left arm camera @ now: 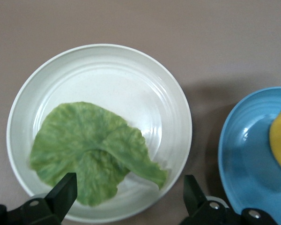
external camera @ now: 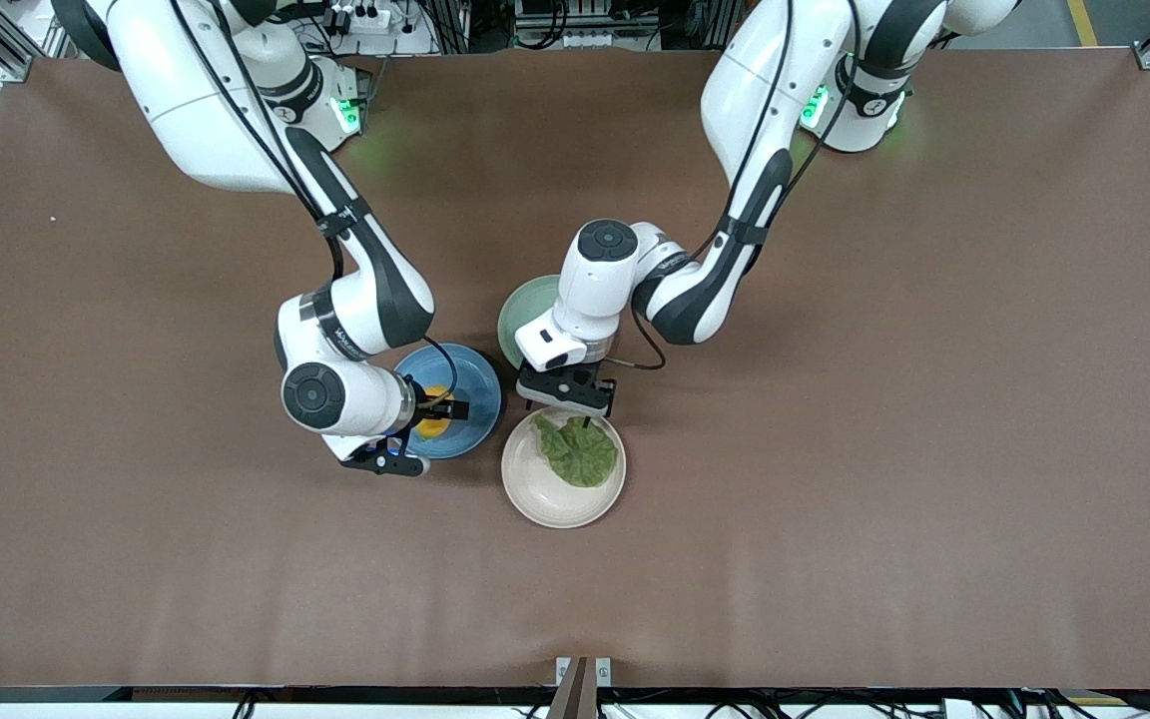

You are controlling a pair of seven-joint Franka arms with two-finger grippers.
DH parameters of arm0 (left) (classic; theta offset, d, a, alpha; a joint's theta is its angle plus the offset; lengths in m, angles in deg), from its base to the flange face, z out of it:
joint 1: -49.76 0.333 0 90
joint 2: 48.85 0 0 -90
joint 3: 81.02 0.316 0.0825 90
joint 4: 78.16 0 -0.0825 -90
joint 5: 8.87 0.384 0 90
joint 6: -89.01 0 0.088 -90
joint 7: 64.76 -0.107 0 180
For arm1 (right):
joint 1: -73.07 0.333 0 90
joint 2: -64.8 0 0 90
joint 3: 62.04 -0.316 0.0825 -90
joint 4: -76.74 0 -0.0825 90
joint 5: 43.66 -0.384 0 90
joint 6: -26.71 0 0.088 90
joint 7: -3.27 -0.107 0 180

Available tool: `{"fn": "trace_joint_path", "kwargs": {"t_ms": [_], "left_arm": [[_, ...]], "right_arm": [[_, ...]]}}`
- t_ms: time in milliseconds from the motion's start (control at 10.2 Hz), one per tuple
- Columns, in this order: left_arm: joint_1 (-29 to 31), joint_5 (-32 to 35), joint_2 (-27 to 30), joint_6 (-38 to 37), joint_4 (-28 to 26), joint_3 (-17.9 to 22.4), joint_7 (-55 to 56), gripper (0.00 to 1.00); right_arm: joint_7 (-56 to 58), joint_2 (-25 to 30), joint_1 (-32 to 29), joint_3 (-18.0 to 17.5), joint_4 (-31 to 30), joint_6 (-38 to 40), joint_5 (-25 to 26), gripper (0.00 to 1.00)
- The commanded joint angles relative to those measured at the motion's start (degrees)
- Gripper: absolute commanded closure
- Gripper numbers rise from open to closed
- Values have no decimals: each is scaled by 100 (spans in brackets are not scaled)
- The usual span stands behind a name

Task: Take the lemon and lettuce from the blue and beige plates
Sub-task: 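Grasp the lemon with the right gripper while the left gripper grasps the lettuce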

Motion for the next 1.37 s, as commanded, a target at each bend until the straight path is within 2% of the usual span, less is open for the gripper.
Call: {"fn": "trace_joint_path", "kwargs": {"t_ms": [0, 195, 293, 488, 683, 780, 1073, 1268], "left_arm": [[-39, 184, -276, 405, 198, 203, -248, 0], [-30, 184, -338, 477, 250, 291, -327, 0], [-22, 184, -460, 547, 321, 291, -345, 0], [-22, 193, -505, 618, 348, 300, -345, 0], [-30, 210, -549, 626, 348, 300, -363, 0], [-22, 210, -558, 626, 348, 300, -441, 1], [-4, 210, -602, 626, 348, 300, -503, 3], [-4, 236, -619, 626, 339, 309, -503, 4]], "right_arm": [[-120, -19, 64, -48, -167, -233, 188, 0], [-121, -11, 56, -57, -352, -472, 198, 2], [-121, -20, 83, -57, -370, -480, 224, 33], [-129, 32, 57, -74, -423, -455, 373, 66], [-173, 312, -92, -92, -222, -105, 303, 85], [-104, 540, -302, -100, -99, 280, 190, 100], [1104, 1095, -1021, -30, -281, 1126, 118, 100], [2536, 1079, -1987, 22, -605, 1120, 127, 100]]}}
